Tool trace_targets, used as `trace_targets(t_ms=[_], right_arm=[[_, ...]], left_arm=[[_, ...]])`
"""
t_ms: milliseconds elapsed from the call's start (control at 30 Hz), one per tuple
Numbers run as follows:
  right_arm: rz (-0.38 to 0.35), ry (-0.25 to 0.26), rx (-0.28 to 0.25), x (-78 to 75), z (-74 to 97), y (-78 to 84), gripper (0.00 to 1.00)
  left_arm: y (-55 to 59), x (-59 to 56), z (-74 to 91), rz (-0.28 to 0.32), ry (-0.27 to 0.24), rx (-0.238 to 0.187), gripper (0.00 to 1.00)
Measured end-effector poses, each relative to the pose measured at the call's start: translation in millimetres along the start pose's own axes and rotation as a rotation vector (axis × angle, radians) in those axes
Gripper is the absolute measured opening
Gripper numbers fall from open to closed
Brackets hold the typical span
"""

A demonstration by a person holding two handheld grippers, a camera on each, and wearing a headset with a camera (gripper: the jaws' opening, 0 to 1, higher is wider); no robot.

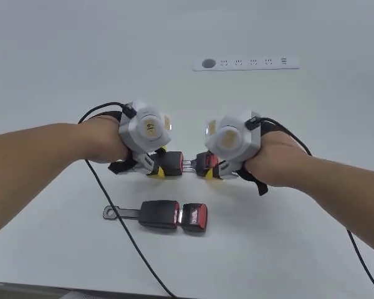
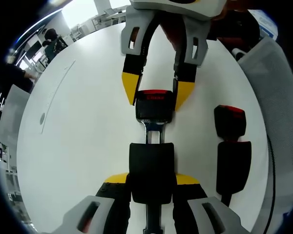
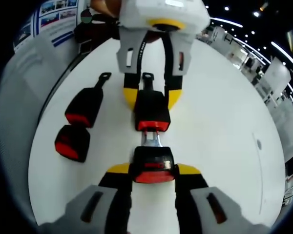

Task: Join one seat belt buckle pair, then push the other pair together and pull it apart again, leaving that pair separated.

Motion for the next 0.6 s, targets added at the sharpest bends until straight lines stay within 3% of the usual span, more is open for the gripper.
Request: trace_targets(t_ms=[400,600], right_arm=[[-0.024,-0.002,-0.009,-0.5,-3.8,-3.8,0.31],[-0.029,-0.005,-0.015,-1.6,-4.9,-5.7,0.3]], left_arm=[[-0.2,0.0,-0.8,-0.012,-0.002,0.005,0.33],[-2.3,-0.6,-1.3,-0.015,0.005,0.028,0.33]])
Point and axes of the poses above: the centre of the closed fingertips' face, and the gripper's own axes: z roughly backward along the fingers, x roughly to its left, y roughly out of its underside, the point moved 6 cm from there along z, roughly backward along the fingers, and after that the axes turned 8 degrees about -x, right-handed, at the moved point
